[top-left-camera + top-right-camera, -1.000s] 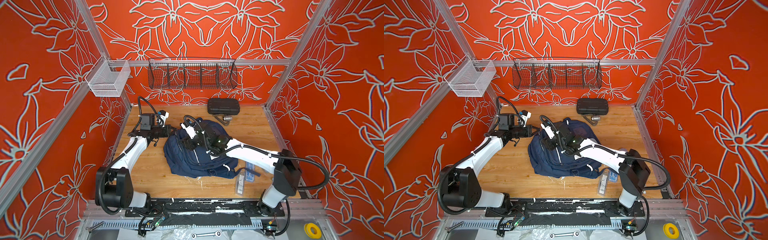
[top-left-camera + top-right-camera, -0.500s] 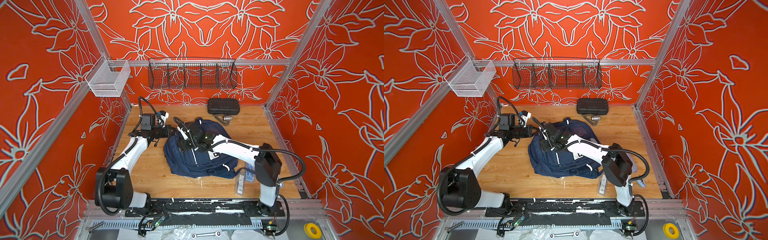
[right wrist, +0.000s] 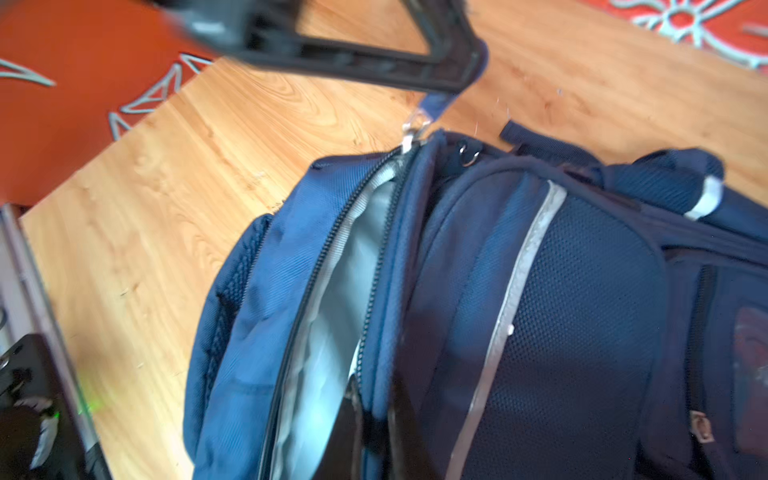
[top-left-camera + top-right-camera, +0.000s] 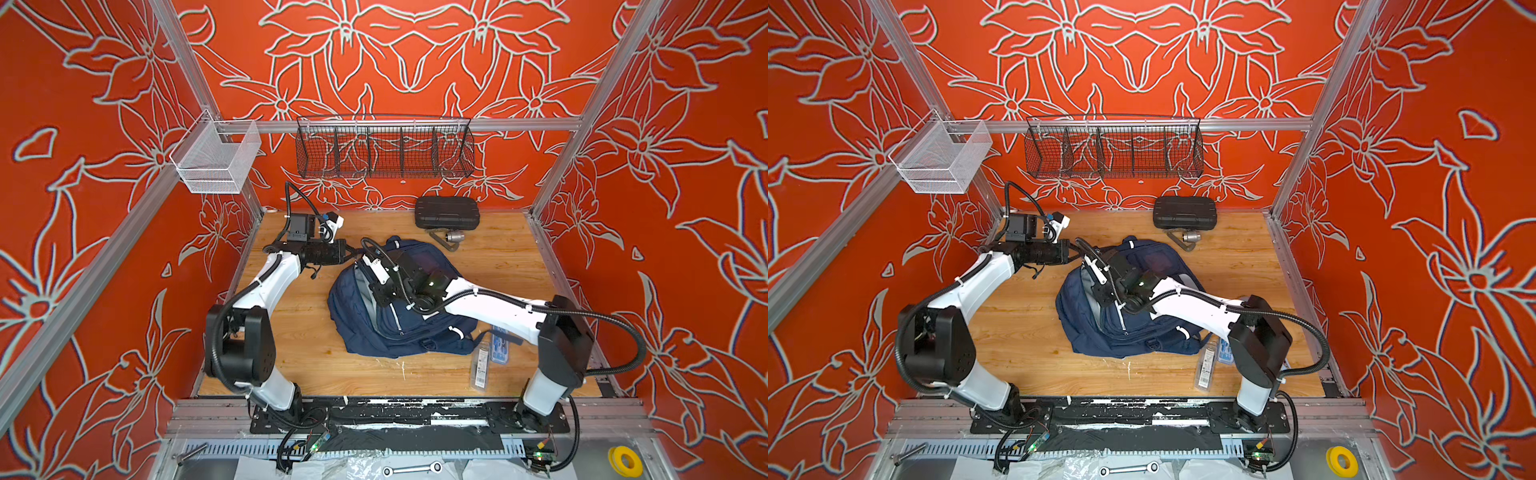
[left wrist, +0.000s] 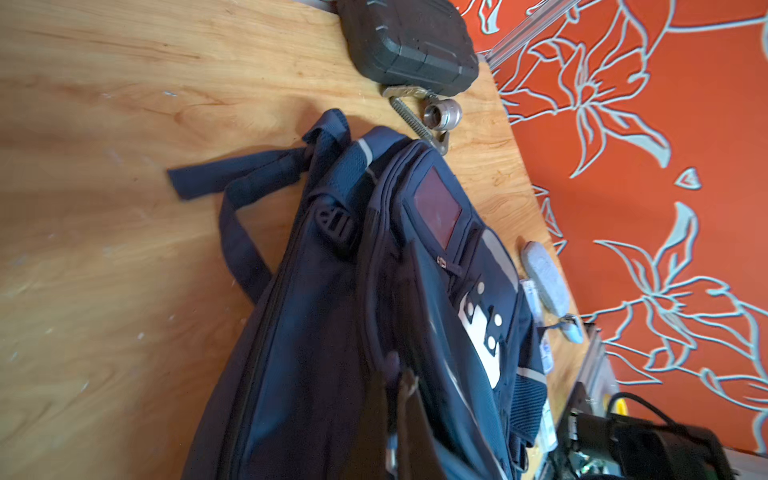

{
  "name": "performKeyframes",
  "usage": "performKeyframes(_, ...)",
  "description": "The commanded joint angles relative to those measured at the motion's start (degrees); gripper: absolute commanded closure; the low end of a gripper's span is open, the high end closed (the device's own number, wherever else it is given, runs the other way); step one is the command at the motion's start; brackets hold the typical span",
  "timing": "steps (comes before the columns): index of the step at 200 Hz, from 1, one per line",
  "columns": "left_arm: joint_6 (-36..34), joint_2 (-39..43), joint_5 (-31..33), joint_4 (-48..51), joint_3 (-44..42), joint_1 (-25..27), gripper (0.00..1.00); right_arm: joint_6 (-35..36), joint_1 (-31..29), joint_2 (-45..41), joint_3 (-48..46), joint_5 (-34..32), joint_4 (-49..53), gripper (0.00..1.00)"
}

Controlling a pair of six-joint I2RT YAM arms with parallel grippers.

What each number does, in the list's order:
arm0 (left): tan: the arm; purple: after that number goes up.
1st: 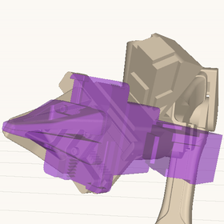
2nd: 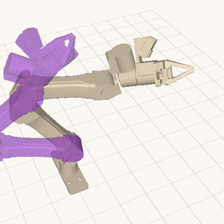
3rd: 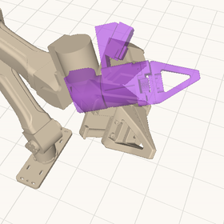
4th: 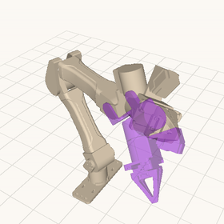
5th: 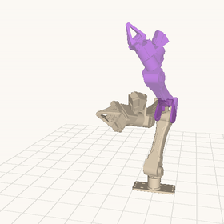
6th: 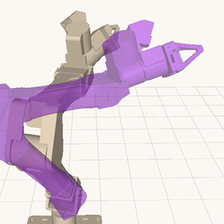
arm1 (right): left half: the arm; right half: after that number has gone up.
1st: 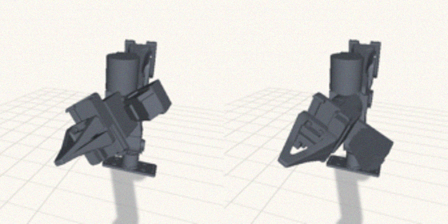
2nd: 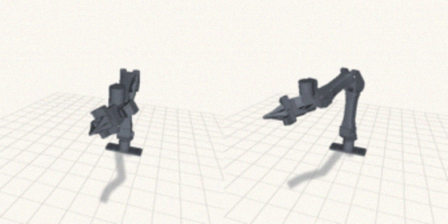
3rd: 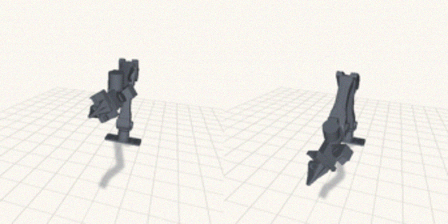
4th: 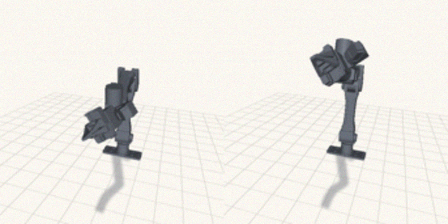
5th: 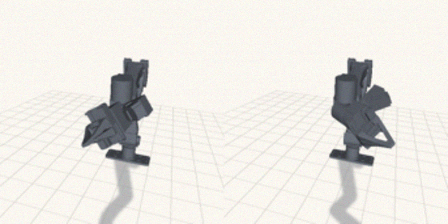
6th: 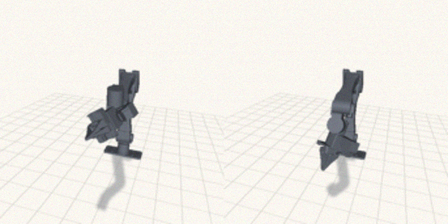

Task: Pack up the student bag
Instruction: 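Pull the main zipper along the bag top with the right gripper while the left holds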

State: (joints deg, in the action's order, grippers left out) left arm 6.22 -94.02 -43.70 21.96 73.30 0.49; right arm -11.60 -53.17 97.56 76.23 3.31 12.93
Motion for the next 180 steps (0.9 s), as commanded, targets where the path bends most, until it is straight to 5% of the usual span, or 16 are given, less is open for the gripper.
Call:
performKeyframes(1,-4.1,-4.3,-0.8,-6.2,5.6,-3.0,1.00,5.7,-1.3,-4.5,-2.0,9.5,1.0,1.00)
performKeyframes(67,-0.5,-20.1,-7.8,-9.2,17.7,-0.5,1.00,10.5,-2.1,-2.7,2.4,21.7,1.8,1.00)
performKeyframes(136,0.8,-34.3,-4.7,-4.1,32.9,3.2,0.98,6.4,-2.2,-0.4,8.2,21.9,3.2,1.00)
performKeyframes(180,-1.7,-30.8,1.8,3.4,38.0,3.0,0.54,-2.5,0.1,1.9,11.4,11.3,7.7,1.00)
